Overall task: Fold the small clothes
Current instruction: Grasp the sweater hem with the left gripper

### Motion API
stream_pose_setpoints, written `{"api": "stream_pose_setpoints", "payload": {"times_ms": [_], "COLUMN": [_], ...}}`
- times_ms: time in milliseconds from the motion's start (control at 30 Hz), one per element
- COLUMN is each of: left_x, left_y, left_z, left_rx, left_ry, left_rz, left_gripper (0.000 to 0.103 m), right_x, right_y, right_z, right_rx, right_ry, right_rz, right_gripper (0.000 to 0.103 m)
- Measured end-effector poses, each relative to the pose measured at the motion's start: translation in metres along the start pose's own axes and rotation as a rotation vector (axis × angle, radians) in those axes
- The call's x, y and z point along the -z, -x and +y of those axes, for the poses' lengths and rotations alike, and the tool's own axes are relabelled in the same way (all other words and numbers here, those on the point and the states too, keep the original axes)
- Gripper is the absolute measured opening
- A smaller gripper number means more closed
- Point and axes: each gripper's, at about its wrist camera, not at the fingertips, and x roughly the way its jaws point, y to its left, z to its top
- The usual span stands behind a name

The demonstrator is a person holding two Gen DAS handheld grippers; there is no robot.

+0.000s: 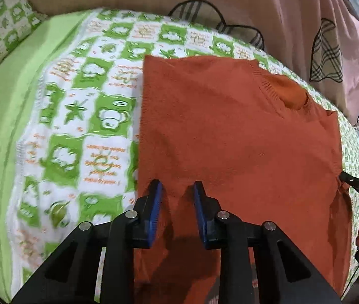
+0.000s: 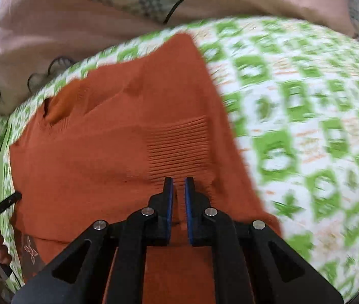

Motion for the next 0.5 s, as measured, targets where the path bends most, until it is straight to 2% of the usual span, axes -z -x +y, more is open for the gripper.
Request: {"api": "stream_pose_setpoints", "payload": {"times_ms": [67,100,167,333,433,500], "left_x": [0.011,0.019,0.043,0.12,0.163,0.189], "left_y": [0.018,0.028,0.052,0.101,0.118,0.125], "left_z": [0.0,0.001,0.003,0.003,0.007,0.006], "left_rx": [-0.01,-0.004,0.014,-0.007,-0.032,-0.04], "left_ry": [0.008,0.018,0.046,0.133,0.172,0.189], "left_rz": [-0.006,-0.011,-0.024,-0.012,0.012,0.028], "left_gripper": [0.03,0.032,0.035,0.04,0.044,0.05], "right_x": [0.007,0.011,0.024,0.06,0.089,0.103], "right_y": [0.02,0.027,0.043,0.066,0.085,0.098], "right_z": [-0.004,-0.007,-0.01,-0.014,-0.024,-0.033], "right_rx": [-0.036,-0.054,-0.083,-0.149,-0.187,-0.197], "right_ry": [-0.008,-0.005,0.011,0.068,0.112,0.131], "right_rz": [-0.017,-0.016,-0.016,0.028,0.06,0.065], "right_gripper": [0.016,0.024,0.033,0.033,0.033,0.033]}}
